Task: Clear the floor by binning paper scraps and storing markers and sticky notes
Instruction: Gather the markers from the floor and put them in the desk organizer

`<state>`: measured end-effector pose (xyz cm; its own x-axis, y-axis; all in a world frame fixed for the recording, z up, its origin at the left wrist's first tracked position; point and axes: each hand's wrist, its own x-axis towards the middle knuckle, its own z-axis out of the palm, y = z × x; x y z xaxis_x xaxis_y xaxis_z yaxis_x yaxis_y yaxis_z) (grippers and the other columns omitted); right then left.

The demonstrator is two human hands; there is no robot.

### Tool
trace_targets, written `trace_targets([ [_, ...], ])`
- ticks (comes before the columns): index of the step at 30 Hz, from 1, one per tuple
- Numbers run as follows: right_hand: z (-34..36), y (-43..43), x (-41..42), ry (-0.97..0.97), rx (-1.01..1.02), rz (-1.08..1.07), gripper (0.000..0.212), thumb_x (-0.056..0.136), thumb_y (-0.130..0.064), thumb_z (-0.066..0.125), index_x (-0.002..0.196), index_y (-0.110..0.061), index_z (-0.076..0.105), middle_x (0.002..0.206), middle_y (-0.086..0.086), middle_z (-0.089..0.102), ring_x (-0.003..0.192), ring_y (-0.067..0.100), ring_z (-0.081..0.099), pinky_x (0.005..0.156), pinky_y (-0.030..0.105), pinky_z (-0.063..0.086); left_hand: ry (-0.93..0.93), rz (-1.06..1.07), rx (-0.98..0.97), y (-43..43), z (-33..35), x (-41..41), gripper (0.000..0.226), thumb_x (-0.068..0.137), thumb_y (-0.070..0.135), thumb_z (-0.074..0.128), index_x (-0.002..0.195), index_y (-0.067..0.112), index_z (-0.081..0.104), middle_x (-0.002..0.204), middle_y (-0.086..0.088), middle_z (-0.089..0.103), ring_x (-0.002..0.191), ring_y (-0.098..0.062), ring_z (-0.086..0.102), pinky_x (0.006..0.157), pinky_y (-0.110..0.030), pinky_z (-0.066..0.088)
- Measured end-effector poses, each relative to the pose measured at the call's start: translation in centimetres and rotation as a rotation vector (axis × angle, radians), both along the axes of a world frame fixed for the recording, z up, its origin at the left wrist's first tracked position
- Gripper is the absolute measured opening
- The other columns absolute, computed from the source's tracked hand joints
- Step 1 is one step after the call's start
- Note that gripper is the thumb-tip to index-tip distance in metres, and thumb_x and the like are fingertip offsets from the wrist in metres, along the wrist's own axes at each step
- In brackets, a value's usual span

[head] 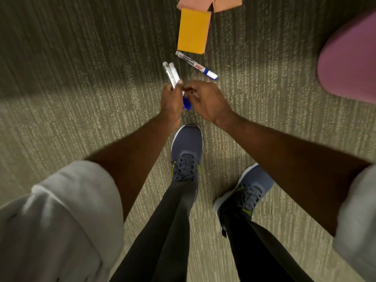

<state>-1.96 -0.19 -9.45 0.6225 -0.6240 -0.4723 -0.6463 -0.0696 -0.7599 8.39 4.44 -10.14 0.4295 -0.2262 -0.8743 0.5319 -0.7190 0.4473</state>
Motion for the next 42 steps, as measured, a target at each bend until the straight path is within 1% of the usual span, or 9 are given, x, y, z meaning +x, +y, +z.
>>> trace_targets([
  [3,-0.6,-1.1,-0.2,0.030,-0.158,-0.029,0.024,0.093,-0.004,0.056,0.109,-0.012,0.071,0.101,0.000,0.068,0.085,-0.006,0.060,0.075,0.008,0.043,-0.030,-0.022,-0.029,0.0,-0.6,0.4,0.028,0.107,0.020,0.043,0.124,-0.001,0.050,0.100,-0.016,0.064,0.074,-0.025,0.064,0.064,-0.038,0.055],
  [9,-3.6,-3.7,-0.7,0.296,-0.347,0.089,0.040,0.092,-0.014,0.064,0.130,-0.015,0.052,0.130,0.009,0.054,0.120,0.027,0.053,0.103,0.038,0.046,-0.042,-0.048,-0.043,0.2,-1.7,2.1,0.033,0.108,0.018,0.039,0.138,0.003,0.042,0.101,-0.008,0.063,0.070,-0.014,0.061,0.063,-0.030,0.050],
  [17,-2.2,-2.7,-3.2,0.305,-0.252,0.056,0.032,0.088,-0.003,0.059,0.118,-0.009,0.054,0.117,0.012,0.059,0.105,0.027,0.055,0.088,0.036,0.048,-0.047,-0.045,-0.004,1.3,-0.1,3.6,0.033,0.104,0.005,0.038,0.136,0.009,0.045,0.105,-0.007,0.062,0.081,-0.019,0.063,0.062,-0.030,0.050],
  [21,0.3,-1.8,-5.2,0.213,-0.216,-0.022,0.027,0.088,-0.005,0.059,0.114,-0.009,0.056,0.113,0.009,0.055,0.092,0.023,0.057,0.074,0.027,0.041,-0.048,-0.101,-0.015,1.5,2.5,3.4,0.023,0.101,0.000,0.038,0.120,0.009,0.047,0.085,-0.004,0.056,0.055,-0.011,0.047,0.041,-0.020,0.036],
  [25,3.7,-1.2,-6.5,0.168,-0.194,-0.128,0.022,0.089,-0.002,0.060,0.109,-0.009,0.064,0.111,0.010,0.055,0.089,0.025,0.060,0.080,0.033,0.051,-0.079,-0.149,-0.030,1.8,5.5,2.7,0.022,0.104,0.004,0.045,0.123,0.005,0.054,0.079,-0.002,0.053,0.038,-0.001,0.043,0.034,-0.014,0.030],
  [29,8.0,-0.1,-7.8,0.183,-0.179,-0.194,0.020,0.090,-0.001,0.060,0.106,-0.010,0.066,0.109,0.007,0.059,0.093,0.024,0.061,0.085,0.036,0.053,-0.067,-0.200,-0.036,1.6,9.7,2.5,0.029,0.101,0.003,0.052,0.129,-0.005,0.055,0.074,-0.003,0.048,0.049,-0.007,0.043,0.038,-0.012,0.034],
  [34,14.0,-0.1,-9.1,0.111,-0.198,-0.175,0.022,0.092,0.003,0.056,0.105,-0.009,0.069,0.106,0.007,0.070,0.099,0.028,0.063,0.089,0.042,0.052,-0.147,-0.542,-0.019,1.1,15.1,2.7,0.032,0.098,-0.004,0.050,0.129,-0.007,0.057,0.072,-0.011,0.053,0.054,-0.015,0.052,0.047,-0.021,0.043],
  [37,18.0,-0.3,-9.4,0.063,-0.219,-0.134,0.022,0.094,-0.001,0.056,0.111,-0.008,0.068,0.109,0.008,0.071,0.100,0.028,0.062,0.090,0.042,0.052,-0.338,-0.905,0.011,1.2,18.8,2.5,0.033,0.094,0.004,0.059,0.127,0.000,0.060,0.101,-0.021,0.068,0.080,-0.031,0.065,0.069,-0.034,0.051],
  [42,24.4,-0.3,-9.3,0.058,-0.240,0.021,0.033,0.099,-0.004,0.049,0.129,-0.011,0.059,0.119,0.006,0.057,0.107,0.022,0.054,0.095,0.033,0.046,-0.419,-1.123,-0.086,1.2,24.6,1.5,0.024,0.092,0.007,0.065,0.115,0.003,0.066,0.103,-0.020,0.069,0.077,-0.021,0.056,0.067,-0.026,0.042],
])
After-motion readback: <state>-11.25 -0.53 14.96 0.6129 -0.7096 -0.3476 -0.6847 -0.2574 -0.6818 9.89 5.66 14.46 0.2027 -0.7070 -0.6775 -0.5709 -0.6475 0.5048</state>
